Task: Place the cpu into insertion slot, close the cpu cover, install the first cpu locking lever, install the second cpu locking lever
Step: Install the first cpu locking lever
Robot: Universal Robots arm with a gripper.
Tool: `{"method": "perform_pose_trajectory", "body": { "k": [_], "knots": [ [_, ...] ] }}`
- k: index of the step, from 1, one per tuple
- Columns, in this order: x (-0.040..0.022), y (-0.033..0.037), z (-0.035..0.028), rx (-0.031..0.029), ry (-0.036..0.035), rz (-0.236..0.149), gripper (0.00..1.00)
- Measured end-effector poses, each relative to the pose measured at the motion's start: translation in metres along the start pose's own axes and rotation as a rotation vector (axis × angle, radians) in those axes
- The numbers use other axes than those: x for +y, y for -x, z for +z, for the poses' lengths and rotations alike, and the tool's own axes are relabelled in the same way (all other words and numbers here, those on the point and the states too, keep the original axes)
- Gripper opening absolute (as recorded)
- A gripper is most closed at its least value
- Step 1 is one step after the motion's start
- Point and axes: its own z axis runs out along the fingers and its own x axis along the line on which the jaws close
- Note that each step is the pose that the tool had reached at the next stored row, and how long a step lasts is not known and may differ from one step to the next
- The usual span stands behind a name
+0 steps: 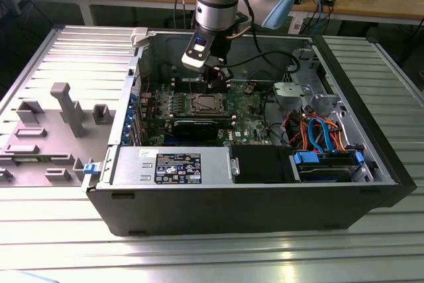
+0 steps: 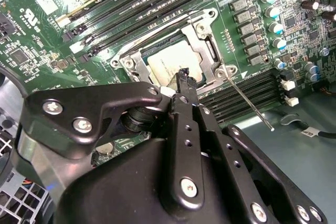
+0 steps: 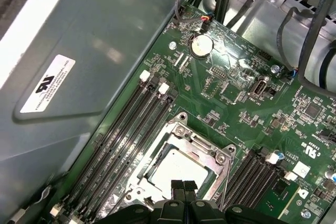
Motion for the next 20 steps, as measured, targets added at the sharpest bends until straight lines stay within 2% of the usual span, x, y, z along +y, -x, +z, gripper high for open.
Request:
{"method": "perform_pose_trajectory", "body": {
  "k": [20],
  "knots": [
    [0.0000, 0.0000, 0.0000, -0.0002, -0.0001, -0.012, 0.11]
  ]
}}
